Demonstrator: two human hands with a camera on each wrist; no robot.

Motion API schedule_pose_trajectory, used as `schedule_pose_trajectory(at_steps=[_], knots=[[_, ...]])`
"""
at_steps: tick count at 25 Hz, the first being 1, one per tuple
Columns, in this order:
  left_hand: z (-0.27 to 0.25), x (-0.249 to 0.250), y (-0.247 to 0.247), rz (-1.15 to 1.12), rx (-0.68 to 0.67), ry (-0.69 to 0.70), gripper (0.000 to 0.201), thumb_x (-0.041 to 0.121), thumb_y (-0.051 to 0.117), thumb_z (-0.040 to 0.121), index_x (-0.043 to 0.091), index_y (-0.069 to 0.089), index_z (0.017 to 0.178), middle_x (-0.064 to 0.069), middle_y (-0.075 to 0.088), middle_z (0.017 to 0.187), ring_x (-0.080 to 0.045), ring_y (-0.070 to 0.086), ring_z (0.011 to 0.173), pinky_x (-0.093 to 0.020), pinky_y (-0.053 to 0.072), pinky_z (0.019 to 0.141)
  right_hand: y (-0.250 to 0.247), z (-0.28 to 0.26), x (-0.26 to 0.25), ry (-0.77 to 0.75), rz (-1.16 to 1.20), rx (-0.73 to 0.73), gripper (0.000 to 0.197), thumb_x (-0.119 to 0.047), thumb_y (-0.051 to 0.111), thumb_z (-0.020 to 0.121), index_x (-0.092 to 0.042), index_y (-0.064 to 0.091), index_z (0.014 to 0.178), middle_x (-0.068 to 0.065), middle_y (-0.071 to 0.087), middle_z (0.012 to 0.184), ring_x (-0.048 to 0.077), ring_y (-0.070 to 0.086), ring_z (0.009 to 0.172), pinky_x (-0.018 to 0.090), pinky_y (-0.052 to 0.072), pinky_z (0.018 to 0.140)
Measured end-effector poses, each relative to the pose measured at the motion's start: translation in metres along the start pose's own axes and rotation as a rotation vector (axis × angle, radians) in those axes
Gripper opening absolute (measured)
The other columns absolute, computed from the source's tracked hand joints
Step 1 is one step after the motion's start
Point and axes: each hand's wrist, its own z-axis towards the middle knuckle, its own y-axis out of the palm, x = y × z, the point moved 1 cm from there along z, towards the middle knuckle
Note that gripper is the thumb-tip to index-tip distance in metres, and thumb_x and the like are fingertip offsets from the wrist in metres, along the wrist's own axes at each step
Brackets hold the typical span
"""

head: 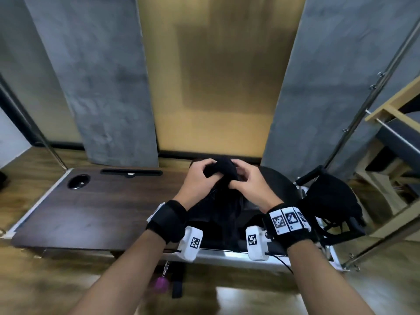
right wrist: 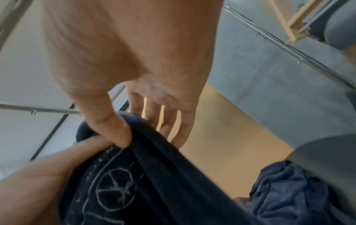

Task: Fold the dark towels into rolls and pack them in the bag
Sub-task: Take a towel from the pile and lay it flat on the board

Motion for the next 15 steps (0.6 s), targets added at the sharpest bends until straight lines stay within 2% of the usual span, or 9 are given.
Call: schedule_pose_trajectory(at_steps=[1, 3, 5, 7, 9, 12, 13, 15], knots=[[-0.007, 0.001, -0.007, 0.023, -0.019, -0.015, 0.010, -0.002, 0.075, 0.090, 0.004, 0.075, 0.097, -0.003, 0.077, 0.090, -0.011, 0.068, 0.085, -0.031, 0.053, 0.084, 0.008, -0.005, -0.002, -0.013, 0.058, -0.040, 0.050, 0.008, 0.071, 0.084, -0.020, 0.071, 0.124, 0.000, 0.077, 0.116, 0.017, 0.070, 0.116, 0.037, 0.055, 0.104], [-0.023, 0.001, -0.026, 0.085, -0.030, -0.007, 0.014, -0.002, 0.079, 0.086, 0.005, 0.073, 0.097, 0.000, 0.075, 0.091, -0.010, 0.067, 0.087, -0.030, 0.051, 0.086, 0.027, -0.013, -0.003, -0.046, 0.068, -0.018, 0.035, -0.002, 0.077, 0.088, -0.018, 0.075, 0.119, 0.001, 0.079, 0.113, 0.019, 0.073, 0.111, 0.033, 0.056, 0.100], [-0.043, -0.002, -0.051, 0.126, -0.037, 0.004, 0.022, 0.003, 0.083, 0.083, 0.009, 0.068, 0.098, 0.004, 0.074, 0.094, -0.006, 0.069, 0.089, -0.025, 0.050, 0.084, 0.050, -0.020, -0.008, -0.093, 0.074, 0.057, 0.022, -0.007, 0.079, 0.090, -0.013, 0.079, 0.111, 0.004, 0.080, 0.105, 0.020, 0.075, 0.102, 0.032, 0.058, 0.093], [-0.069, -0.007, -0.083, 0.136, -0.071, -0.022, 0.029, 0.013, 0.086, 0.084, 0.016, 0.063, 0.100, 0.008, 0.075, 0.087, -0.003, 0.070, 0.082, -0.024, 0.051, 0.076, 0.076, -0.028, -0.016, -0.114, 0.134, 0.159, 0.014, -0.003, 0.077, 0.091, -0.009, 0.080, 0.103, 0.008, 0.081, 0.099, 0.020, 0.076, 0.094, 0.031, 0.060, 0.085], [-0.097, -0.018, -0.118, 0.144, -0.165, -0.091, 0.031, 0.027, 0.089, 0.085, 0.019, 0.064, 0.101, 0.005, 0.077, 0.083, -0.009, 0.073, 0.078, -0.030, 0.057, 0.073, 0.097, -0.034, -0.024, -0.098, 0.205, 0.255, 0.013, -0.002, 0.075, 0.092, -0.012, 0.080, 0.099, 0.009, 0.081, 0.096, 0.018, 0.076, 0.090, 0.027, 0.059, 0.079], [-0.143, -0.048, -0.182, 0.234, -0.286, -0.174, 0.031, 0.043, 0.089, 0.083, 0.020, 0.072, 0.096, 0.003, 0.077, 0.086, -0.017, 0.076, 0.080, -0.047, 0.061, 0.075, 0.134, -0.047, -0.035, -0.055, 0.253, 0.341, 0.011, -0.006, 0.074, 0.094, -0.013, 0.081, 0.099, 0.008, 0.081, 0.098, 0.017, 0.076, 0.091, 0.026, 0.060, 0.079], [-0.156, -0.059, -0.204, 0.280, -0.295, -0.206, 0.031, 0.047, 0.088, 0.082, 0.022, 0.074, 0.091, 0.004, 0.077, 0.082, -0.016, 0.075, 0.077, -0.048, 0.060, 0.073, 0.146, -0.052, -0.038, -0.041, 0.244, 0.362, 0.010, -0.008, 0.074, 0.094, -0.014, 0.081, 0.100, 0.007, 0.081, 0.098, 0.017, 0.076, 0.092, 0.027, 0.061, 0.081], [-0.176, -0.079, -0.250, 0.387, -0.285, -0.244, 0.032, 0.053, 0.088, 0.077, 0.025, 0.074, 0.081, 0.008, 0.074, 0.074, -0.011, 0.071, 0.071, -0.042, 0.057, 0.069, 0.169, -0.062, -0.041, -0.012, 0.227, 0.419, 0.010, -0.011, 0.075, 0.094, -0.016, 0.081, 0.099, 0.005, 0.081, 0.099, 0.016, 0.076, 0.093, 0.026, 0.061, 0.080]])
